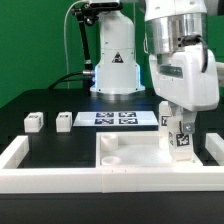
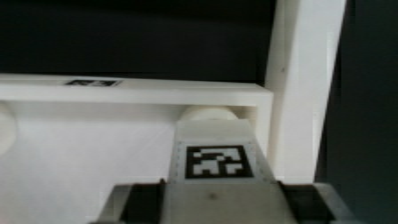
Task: Assemble square table
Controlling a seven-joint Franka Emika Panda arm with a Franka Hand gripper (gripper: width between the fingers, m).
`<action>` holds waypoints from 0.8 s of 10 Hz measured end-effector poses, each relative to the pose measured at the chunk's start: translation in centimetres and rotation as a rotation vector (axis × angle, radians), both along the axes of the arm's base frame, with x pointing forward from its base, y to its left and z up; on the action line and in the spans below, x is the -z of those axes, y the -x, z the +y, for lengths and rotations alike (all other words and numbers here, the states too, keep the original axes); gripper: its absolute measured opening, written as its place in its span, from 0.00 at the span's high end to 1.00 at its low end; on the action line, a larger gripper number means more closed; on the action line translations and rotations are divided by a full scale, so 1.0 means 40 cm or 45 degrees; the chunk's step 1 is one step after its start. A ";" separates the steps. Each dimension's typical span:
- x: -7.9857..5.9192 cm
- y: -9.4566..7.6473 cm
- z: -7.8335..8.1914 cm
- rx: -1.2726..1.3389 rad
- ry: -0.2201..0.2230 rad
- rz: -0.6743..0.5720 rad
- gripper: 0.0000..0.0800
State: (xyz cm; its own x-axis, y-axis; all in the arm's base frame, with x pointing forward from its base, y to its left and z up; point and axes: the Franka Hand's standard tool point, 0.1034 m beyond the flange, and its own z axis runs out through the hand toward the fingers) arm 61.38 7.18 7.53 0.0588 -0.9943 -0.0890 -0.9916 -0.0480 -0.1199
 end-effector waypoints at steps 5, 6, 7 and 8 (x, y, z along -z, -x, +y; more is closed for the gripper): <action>0.001 0.001 0.011 0.200 -0.027 0.020 0.62; 0.001 0.001 0.013 0.145 -0.022 0.015 0.35; 0.001 0.002 0.018 0.108 -0.018 0.012 0.24; 0.000 0.001 0.022 -0.051 0.001 -0.004 0.20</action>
Offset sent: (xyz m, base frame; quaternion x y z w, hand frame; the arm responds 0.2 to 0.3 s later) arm 0.0000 0.0000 0.0000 0.0000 0.0000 0.0650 0.9979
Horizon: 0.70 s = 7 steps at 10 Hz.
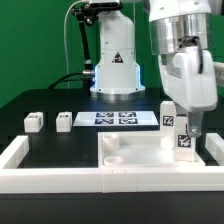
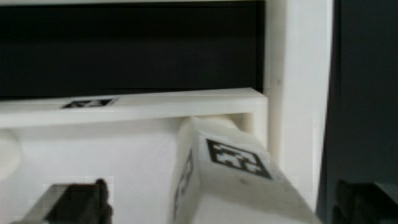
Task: Assemble square table
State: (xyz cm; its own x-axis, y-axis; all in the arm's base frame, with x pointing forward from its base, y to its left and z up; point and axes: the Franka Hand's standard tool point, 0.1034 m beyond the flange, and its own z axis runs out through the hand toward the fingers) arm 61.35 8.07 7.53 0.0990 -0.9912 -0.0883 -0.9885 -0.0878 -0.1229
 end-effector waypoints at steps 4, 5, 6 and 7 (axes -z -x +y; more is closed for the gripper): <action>0.001 -0.008 -0.002 -0.667 0.073 -0.063 0.19; 0.002 -0.009 -0.005 -0.808 0.092 -0.074 0.19; 0.004 -0.007 -0.006 -0.954 0.116 -0.081 0.19; 0.005 -0.005 -0.006 -1.055 0.133 -0.078 0.19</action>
Offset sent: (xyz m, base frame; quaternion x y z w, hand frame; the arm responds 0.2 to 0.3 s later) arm 0.0121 0.0043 -0.0010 -0.0122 -0.0260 -0.2918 0.9560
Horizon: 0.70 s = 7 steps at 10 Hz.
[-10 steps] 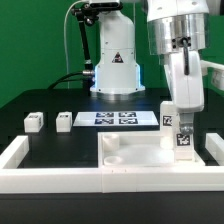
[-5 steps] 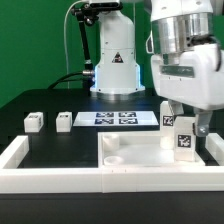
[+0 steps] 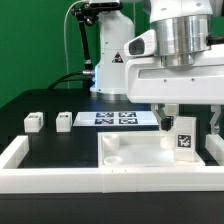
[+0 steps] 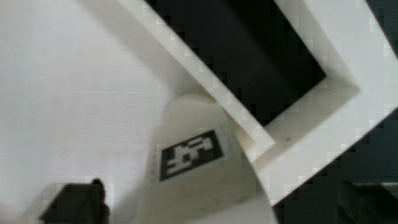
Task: Assemble square table
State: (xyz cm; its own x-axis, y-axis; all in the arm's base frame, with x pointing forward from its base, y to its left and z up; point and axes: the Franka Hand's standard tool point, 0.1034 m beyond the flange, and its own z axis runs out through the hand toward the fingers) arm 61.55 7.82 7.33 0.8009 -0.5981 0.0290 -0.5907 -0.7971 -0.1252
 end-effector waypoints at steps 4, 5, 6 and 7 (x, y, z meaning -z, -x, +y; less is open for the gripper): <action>0.000 0.000 -0.007 -0.321 0.073 -0.018 0.22; 0.000 0.000 -0.007 -0.321 0.073 -0.018 0.39; 0.000 0.000 -0.007 -0.321 0.073 -0.018 0.39; 0.000 0.000 -0.007 -0.320 0.073 -0.017 0.56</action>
Offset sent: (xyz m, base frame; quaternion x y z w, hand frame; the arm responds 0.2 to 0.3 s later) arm 0.0000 0.0000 0.0000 0.0000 0.0000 -0.1296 0.9916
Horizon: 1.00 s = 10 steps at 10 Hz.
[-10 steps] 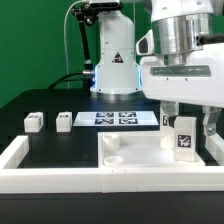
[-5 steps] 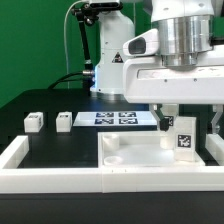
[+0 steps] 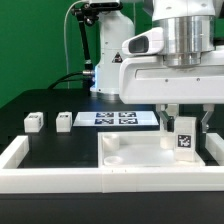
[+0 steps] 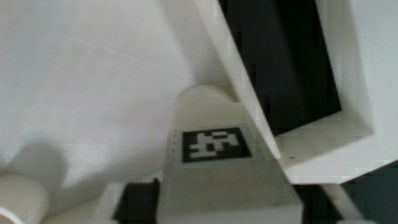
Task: Assemble square table
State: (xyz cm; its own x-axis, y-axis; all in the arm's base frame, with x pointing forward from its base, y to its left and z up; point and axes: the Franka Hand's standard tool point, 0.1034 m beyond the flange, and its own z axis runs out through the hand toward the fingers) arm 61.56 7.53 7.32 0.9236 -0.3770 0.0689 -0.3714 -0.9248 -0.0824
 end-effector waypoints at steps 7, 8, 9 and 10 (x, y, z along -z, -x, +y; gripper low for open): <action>0.001 0.000 -0.004 0.353 -0.053 0.000 0.64; 0.000 0.002 -0.002 0.485 -0.067 -0.005 0.64; 0.001 0.003 0.001 0.629 -0.086 -0.010 0.64; 0.001 0.003 0.003 0.769 -0.108 -0.017 0.64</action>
Offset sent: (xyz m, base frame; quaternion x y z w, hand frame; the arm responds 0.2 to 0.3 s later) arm 0.0000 0.0000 0.0000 0.0000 0.0000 0.0000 1.0000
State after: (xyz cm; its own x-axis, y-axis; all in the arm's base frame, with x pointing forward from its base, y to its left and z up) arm 61.44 7.65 7.28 0.5439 -0.8387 0.0260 -0.8266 -0.5409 -0.1552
